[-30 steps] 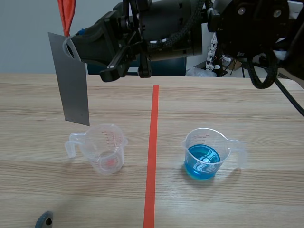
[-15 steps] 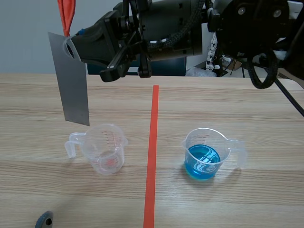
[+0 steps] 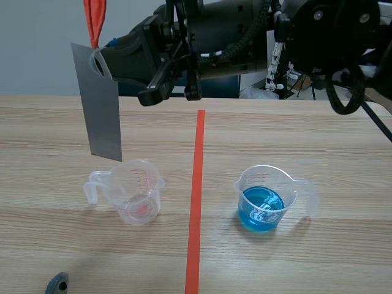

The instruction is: Do the redox reaction experiment. move the plate over the blue solution

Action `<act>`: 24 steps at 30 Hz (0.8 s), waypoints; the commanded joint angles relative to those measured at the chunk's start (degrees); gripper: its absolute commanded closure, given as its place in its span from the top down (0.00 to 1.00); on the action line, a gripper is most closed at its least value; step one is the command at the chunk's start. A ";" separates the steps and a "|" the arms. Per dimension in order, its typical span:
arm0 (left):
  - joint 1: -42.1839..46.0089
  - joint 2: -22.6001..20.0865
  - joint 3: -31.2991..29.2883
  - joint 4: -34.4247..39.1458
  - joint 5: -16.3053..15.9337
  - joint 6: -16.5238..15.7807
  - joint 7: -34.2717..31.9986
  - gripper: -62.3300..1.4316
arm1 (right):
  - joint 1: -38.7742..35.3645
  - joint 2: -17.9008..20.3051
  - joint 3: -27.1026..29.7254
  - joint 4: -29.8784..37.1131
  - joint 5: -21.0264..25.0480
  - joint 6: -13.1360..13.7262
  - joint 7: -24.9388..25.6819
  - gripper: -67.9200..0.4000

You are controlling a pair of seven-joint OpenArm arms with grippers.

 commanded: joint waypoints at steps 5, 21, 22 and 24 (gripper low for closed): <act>0.90 -1.05 -0.31 0.42 -0.44 0.48 -2.62 1.00 | 1.20 2.62 1.60 0.85 0.46 0.70 1.70 0.02; 9.09 -20.33 -0.28 0.52 -7.93 -1.60 -2.62 1.00 | 1.38 11.63 3.17 2.10 0.66 4.61 4.37 0.02; 9.25 -21.79 -0.28 0.52 -8.11 -1.95 -2.62 1.00 | 1.38 12.48 3.17 2.34 0.68 5.38 4.87 0.02; 9.53 -24.65 -0.28 0.74 -8.85 -2.58 -2.62 0.98 | 1.38 14.38 3.39 2.97 0.66 6.84 5.86 0.02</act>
